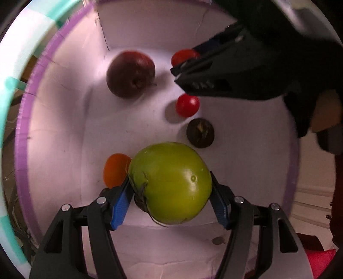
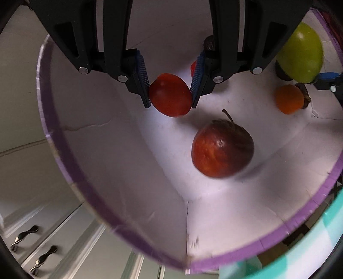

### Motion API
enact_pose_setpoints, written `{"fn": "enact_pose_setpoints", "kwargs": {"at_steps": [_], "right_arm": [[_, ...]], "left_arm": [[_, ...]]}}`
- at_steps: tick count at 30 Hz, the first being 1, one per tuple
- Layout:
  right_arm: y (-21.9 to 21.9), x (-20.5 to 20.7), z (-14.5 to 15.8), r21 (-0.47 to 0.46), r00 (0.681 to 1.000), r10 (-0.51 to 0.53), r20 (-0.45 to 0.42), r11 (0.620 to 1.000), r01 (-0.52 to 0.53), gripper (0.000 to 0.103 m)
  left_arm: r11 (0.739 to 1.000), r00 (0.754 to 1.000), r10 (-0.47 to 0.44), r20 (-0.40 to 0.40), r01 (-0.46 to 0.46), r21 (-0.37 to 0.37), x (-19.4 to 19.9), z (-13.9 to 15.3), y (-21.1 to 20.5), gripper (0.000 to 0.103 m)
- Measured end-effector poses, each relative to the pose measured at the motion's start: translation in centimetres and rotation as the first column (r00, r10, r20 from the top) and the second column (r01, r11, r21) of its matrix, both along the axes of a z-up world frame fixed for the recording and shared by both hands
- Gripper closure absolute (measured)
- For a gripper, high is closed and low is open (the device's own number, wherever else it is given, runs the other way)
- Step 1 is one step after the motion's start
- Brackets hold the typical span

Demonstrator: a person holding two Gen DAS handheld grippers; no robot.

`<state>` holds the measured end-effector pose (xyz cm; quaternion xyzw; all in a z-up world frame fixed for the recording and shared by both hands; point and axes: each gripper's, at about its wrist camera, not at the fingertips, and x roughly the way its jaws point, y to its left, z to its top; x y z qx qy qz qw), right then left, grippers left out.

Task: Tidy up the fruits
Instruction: 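Open both grippers over the bin to drop the two tomatoes, then move both open grippers back over the last fruits on the cloth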

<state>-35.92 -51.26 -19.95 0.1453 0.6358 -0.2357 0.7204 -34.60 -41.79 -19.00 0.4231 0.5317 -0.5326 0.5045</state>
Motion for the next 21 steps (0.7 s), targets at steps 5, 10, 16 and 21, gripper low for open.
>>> {"fn": "enact_pose_setpoints", "kwargs": {"at_steps": [5, 10, 16, 21], "right_arm": [[0.1, 0.7, -0.9, -0.002, 0.999, 0.010, -0.044, 1.000, -0.010, 0.065], [0.5, 1.0, -1.3, -0.010, 0.998, 0.011, -0.064, 1.000, -0.012, 0.065], [0.5, 0.7, -0.9, -0.007, 0.999, -0.030, -0.038, 1.000, 0.030, 0.041], [-0.1, -0.5, 0.8, -0.001, 0.993, -0.111, 0.030, 0.994, 0.111, 0.035]], "left_arm": [[0.998, 0.999, -0.041, 0.001, 0.040, 0.042, -0.7, -1.8, 0.0, 0.037], [0.994, 0.996, -0.085, 0.019, 0.084, 0.064, -1.9, -2.6, 0.5, 0.037], [0.996, 0.999, -0.050, 0.001, 0.050, 0.073, -0.8, -2.7, 1.0, 0.037], [0.999, 0.998, -0.049, -0.038, 0.049, -0.017, -0.6, -0.7, 0.7, 0.031]]}}
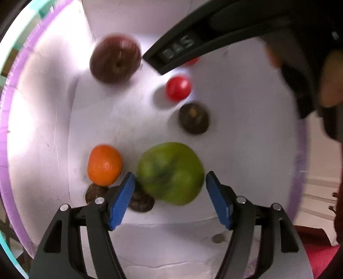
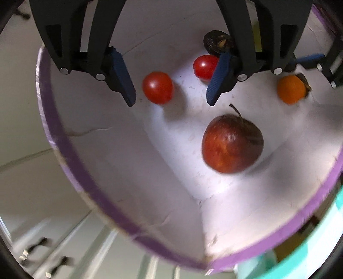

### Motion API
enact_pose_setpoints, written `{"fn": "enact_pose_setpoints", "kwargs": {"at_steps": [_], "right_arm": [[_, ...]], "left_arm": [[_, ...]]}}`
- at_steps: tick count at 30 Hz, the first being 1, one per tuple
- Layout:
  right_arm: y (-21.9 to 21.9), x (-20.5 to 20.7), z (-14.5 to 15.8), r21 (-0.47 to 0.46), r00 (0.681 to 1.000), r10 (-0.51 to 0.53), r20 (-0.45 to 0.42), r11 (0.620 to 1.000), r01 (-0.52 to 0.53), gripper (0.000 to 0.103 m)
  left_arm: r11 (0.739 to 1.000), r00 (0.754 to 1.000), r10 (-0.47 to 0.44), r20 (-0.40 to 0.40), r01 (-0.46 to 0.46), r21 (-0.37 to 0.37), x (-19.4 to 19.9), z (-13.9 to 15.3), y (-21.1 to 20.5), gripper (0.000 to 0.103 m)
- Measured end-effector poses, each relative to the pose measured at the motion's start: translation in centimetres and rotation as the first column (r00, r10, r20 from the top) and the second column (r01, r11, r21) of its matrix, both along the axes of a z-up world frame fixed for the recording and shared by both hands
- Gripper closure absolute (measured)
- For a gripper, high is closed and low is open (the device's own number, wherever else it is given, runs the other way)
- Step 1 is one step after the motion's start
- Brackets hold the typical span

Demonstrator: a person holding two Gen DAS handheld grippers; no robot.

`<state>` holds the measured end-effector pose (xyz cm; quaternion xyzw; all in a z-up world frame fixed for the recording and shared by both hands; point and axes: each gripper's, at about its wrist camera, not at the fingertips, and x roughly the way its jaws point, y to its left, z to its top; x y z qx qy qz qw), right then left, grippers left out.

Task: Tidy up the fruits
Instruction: 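Move both open grippers back over the last fruits on the cloth, then grasp the small green tomato with the right gripper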

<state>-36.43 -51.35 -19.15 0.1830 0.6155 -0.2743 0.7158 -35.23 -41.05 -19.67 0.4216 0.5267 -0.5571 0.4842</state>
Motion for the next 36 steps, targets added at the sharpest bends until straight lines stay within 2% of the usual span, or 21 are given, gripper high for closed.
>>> {"fn": "enact_pose_setpoints", "kwargs": {"at_steps": [3, 5, 7, 9, 11, 13, 14, 15, 16, 17, 19, 20, 21, 22, 23, 25, 28, 30, 31, 33, 36], "right_arm": [[-0.5, -1.7, 1.9, 0.004, 0.997, -0.055, 0.058, 0.998, 0.055, 0.033], [-0.4, -2.3, 3.6, -0.018, 0.994, -0.066, 0.084, 0.998, 0.068, 0.033], [-0.3, -3.3, 5.8, -0.055, 0.989, -0.079, 0.125, 0.995, 0.087, 0.033], [-0.1, -3.9, 8.8, -0.098, 0.975, -0.085, 0.204, 0.989, 0.107, 0.033], [1.2, -3.9, 12.3, -0.147, 0.949, -0.066, 0.309, 0.982, 0.116, 0.031], [1.3, -3.3, 15.2, -0.183, 0.915, -0.025, 0.404, 0.977, 0.108, 0.025], [2.3, -2.8, 16.6, -0.201, 0.892, 0.003, 0.452, 0.975, 0.099, 0.022], [3.7, -2.1, 18.1, -0.215, 0.862, 0.041, 0.505, 0.973, 0.079, 0.020], [4.7, -1.4, 19.3, -0.219, 0.843, 0.065, 0.534, 0.974, 0.064, 0.019], [5.8, -0.6, 20.1, -0.222, 0.820, 0.091, 0.565, 0.974, 0.045, 0.016], [8.1, 1.9, 21.3, -0.219, 0.770, 0.149, 0.620, 0.976, -0.012, 0.016], [9.6, 3.0, 21.7, -0.214, 0.754, 0.173, 0.634, 0.976, -0.044, 0.016], [11.4, 4.8, 22.0, -0.204, 0.738, 0.202, 0.644, 0.975, -0.089, 0.016], [12.6, 6.3, 22.0, -0.199, 0.731, 0.223, 0.646, 0.973, -0.121, 0.016], [13.9, 7.8, 22.0, -0.196, 0.725, 0.244, 0.644, 0.969, -0.152, 0.016], [17.3, 10.4, 22.1, -0.192, 0.711, 0.296, 0.638, 0.955, -0.226, 0.016], [20.3, 14.0, 22.2, -0.198, 0.684, 0.362, 0.633, 0.930, -0.310, 0.016], [22.3, 17.0, 22.2, -0.208, 0.667, 0.400, 0.629, 0.913, -0.351, 0.016], [23.2, 18.3, 22.3, -0.212, 0.660, 0.411, 0.630, 0.908, -0.363, 0.016], [24.6, 20.9, 21.8, -0.201, 0.654, 0.410, 0.636, 0.906, -0.373, 0.016], [25.4, 26.4, 20.7, -0.108, 0.666, 0.353, 0.657, 0.919, -0.380, 0.016]], "left_arm": [[0.993, 0.999, -0.027, -0.036, 0.023, -0.117, -0.1, 2.6, 1.0, 0.021], [0.984, 1.000, -0.025, -0.013, 0.022, -0.174, 0.2, 4.5, 2.0, 0.019], [0.970, 1.000, 0.019, 0.019, -0.014, -0.241, 1.2, 6.7, 3.2, 0.019], [0.942, 0.995, 0.088, 0.042, -0.070, -0.328, 2.2, 9.3, 4.6, 0.019], [0.888, 0.982, 0.184, 0.035, -0.151, -0.434, 4.3, 12.7, 6.7, 0.015], [0.809, 0.956, 0.291, 0.040, -0.223, -0.544, 6.9, 16.0, 9.4, 0.005], [0.733, 0.920, 0.389, 0.052, -0.275, -0.622, 8.8, 18.5, 11.8, 0.002], [0.691, 0.896, 0.440, 0.056, -0.298, -0.658, 9.3, 20.2, 12.6, 0.002], [0.616, 0.846, 0.529, 0.056, -0.338, -0.712, 11.1, 22.2, 15.0, 0.002], [0.572, 0.814, 0.579, 0.047, -0.364, -0.735, 12.3, 23.3, 16.5, 0.002], [0.458, 0.721, 0.693, -0.003, -0.443, -0.770, 15.2, 25.3, 20.4, 0.002], [0.372, 0.629, 0.776, -0.042, -0.511, -0.775, 17.6, 25.9, 23.3, 0.002], [0.318, 0.565, 0.823, -0.062, -0.548, -0.774, 19.3, 26.3, 25.1, 0.002], [0.253, 0.480, 0.874, -0.078, -0.585, -0.770, 21.2, 26.4, 27.3, 0.002], [0.210, 0.415, 0.906, -0.081, -0.608, -0.766, 22.5, 26.3, 28.8, 0.002], [0.093, 0.237, 0.968, -0.087, -0.655, -0.750, 26.2, 26.1, 32.9, 0.002], [-0.025, 0.058, 0.994, -0.090, -0.690, -0.724, 30.2, 25.6, 37.4, 0.002], [-0.116, -0.076, 0.993, -0.088, -0.711, -0.694, 33.9, 25.1, 40.1, 0.002], [-0.146, -0.116, 0.989, -0.090, -0.713, -0.686, 35.0, 25.0, 41.4, 0.002], [-0.237, -0.229, 0.968, -0.102, -0.703, -0.670, 38.2, 24.4, 43.1, 0.002], [-0.295, -0.311, 0.946, -0.096, -0.695, -0.656, 41.6, 23.0, 44.1, 0.002]]}}
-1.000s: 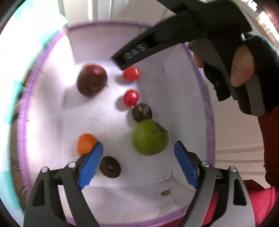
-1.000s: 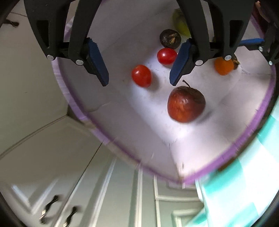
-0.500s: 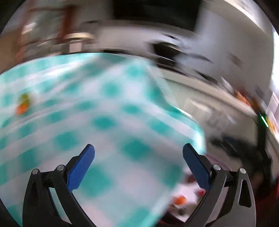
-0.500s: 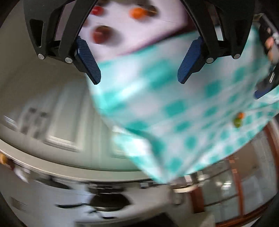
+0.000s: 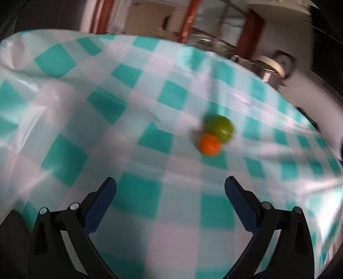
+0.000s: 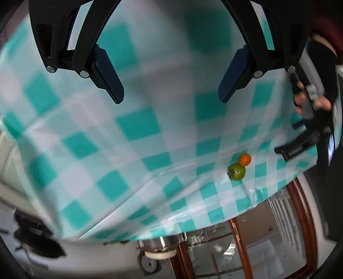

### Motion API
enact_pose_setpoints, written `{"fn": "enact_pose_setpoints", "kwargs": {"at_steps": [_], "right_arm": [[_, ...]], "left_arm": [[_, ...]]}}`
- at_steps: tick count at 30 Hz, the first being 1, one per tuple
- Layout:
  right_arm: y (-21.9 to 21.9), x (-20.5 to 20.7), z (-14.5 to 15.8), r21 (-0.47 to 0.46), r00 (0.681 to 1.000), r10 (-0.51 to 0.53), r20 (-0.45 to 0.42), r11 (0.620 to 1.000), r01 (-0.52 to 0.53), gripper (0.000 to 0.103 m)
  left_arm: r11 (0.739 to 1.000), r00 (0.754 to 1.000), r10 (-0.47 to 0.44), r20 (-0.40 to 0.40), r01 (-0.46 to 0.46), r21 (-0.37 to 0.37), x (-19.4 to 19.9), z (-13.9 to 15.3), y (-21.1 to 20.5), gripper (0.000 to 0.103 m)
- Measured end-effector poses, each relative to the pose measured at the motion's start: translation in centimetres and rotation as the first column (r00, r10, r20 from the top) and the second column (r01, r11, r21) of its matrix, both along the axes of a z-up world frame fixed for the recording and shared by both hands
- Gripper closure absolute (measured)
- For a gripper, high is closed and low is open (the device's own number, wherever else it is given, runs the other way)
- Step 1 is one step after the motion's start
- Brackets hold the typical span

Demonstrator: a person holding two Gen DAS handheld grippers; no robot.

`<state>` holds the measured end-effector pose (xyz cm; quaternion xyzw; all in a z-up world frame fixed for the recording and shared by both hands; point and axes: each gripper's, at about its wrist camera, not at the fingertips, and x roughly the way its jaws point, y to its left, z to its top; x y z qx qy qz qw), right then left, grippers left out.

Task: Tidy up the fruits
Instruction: 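Grasp the small green tomato with the right gripper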

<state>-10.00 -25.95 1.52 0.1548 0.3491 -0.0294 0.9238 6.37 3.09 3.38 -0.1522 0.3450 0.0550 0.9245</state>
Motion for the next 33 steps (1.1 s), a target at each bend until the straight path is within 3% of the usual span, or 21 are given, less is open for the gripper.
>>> {"fn": "enact_pose_setpoints", "kwargs": {"at_steps": [6, 11, 15, 17, 25, 31, 33], "right_arm": [[1.5, 8.6, -0.3, 0.137, 1.000, 0.007, -0.006, 0.991, -0.006, 0.016], [2.8, 14.2, -0.8, 0.199, 0.999, 0.013, -0.031, 0.980, -0.007, 0.016], [4.8, 18.9, -0.6, 0.201, 1.000, 0.014, -0.026, 0.979, -0.008, 0.016], [6.3, 21.2, -0.5, 0.194, 0.999, 0.028, -0.026, 0.981, -0.022, 0.016], [13.9, 30.8, 0.1, 0.084, 0.989, 0.131, -0.070, 0.989, -0.125, 0.016], [16.6, 35.0, -1.2, -0.039, 0.983, 0.094, -0.156, 0.994, -0.102, 0.016], [16.6, 35.6, -1.8, -0.057, 0.980, 0.061, -0.187, 0.996, -0.073, 0.023]], "left_arm": [[0.992, 0.995, 0.092, -0.043, -0.095, -0.078, 5.8, -1.9, 2.2, 0.002], [0.978, 0.989, 0.148, -0.007, -0.147, -0.146, 5.2, -2.1, 4.9, 0.002], [0.937, 0.962, 0.273, -0.026, -0.272, -0.221, 4.8, -2.7, 7.7, 0.002], [0.914, 0.956, 0.292, -0.013, -0.284, -0.290, 4.2, -3.0, 8.6, 0.002], [0.914, 0.954, 0.299, -0.009, -0.289, -0.287, 4.0, -3.0, 8.4, 0.002], [0.912, 0.953, 0.302, -0.011, -0.293, -0.286, 3.9, -3.1, 8.4, 0.002], [0.912, 0.953, 0.304, -0.012, -0.295, -0.284, 4.0, -3.1, 8.3, 0.002]]}}
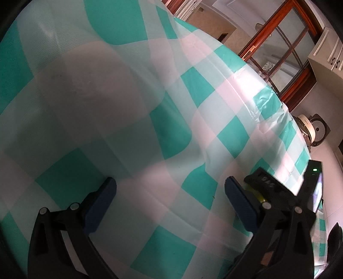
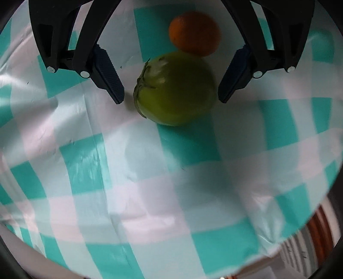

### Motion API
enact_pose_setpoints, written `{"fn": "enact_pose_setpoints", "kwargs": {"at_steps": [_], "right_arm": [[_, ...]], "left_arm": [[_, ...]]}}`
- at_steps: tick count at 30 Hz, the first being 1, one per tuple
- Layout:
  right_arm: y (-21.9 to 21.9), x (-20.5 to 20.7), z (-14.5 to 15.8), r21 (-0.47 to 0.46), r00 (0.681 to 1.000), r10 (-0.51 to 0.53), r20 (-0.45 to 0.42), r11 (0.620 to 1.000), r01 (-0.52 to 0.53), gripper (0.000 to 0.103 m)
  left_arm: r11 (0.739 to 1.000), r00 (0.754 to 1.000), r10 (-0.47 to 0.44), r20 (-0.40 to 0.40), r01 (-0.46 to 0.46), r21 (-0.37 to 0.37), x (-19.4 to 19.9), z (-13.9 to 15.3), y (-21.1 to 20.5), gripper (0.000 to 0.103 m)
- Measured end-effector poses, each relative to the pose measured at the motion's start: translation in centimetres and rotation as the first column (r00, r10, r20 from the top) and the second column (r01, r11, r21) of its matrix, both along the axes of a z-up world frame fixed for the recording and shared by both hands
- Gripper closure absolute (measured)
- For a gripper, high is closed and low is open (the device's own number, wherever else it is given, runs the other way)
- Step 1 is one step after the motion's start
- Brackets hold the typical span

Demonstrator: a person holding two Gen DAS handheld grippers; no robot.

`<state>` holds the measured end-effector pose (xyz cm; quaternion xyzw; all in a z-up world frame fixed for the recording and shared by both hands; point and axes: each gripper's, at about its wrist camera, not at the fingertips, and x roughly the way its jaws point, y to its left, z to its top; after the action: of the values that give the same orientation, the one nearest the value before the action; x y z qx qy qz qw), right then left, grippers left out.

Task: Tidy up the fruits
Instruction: 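Grasp the small green tomato with the right gripper, then grasp the orange tangerine with the left gripper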

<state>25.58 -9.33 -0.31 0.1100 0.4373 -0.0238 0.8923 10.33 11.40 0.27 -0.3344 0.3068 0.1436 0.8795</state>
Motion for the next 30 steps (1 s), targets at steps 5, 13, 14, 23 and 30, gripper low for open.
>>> {"fn": "enact_pose_setpoints", "kwargs": {"at_steps": [5, 13, 14, 23, 30], "right_arm": [[0.5, -0.3, 0.2, -0.047, 0.998, 0.051, 0.026, 0.998, -0.050, 0.040], [-9.0, -6.6, 0.9, 0.194, 0.986, -0.080, 0.147, 0.980, 0.050, 0.040], [-10.7, -7.8, 0.8, 0.216, 0.981, -0.104, 0.163, 0.974, 0.068, 0.040], [-16.5, -10.3, -1.3, 0.479, 0.967, -0.222, 0.124, 0.867, 0.138, 0.040], [-16.4, -11.0, -0.9, 0.504, 0.961, -0.243, 0.130, 0.851, 0.147, 0.040]], "left_arm": [[1.000, 1.000, -0.029, -0.007, 0.029, 0.010, 0.3, 0.0, -0.5, 0.002], [0.966, 0.969, -0.246, -0.023, 0.247, 0.069, 2.4, 0.3, -3.6, 0.002], [0.956, 0.959, -0.281, -0.027, 0.282, 0.076, 2.8, 0.3, -4.3, 0.002], [0.848, 0.873, -0.483, -0.062, 0.485, 0.213, 4.6, 0.8, -9.5, 0.002], [0.776, 0.818, -0.562, -0.120, 0.572, 0.266, 7.8, 0.8, -13.0, 0.005]]}}
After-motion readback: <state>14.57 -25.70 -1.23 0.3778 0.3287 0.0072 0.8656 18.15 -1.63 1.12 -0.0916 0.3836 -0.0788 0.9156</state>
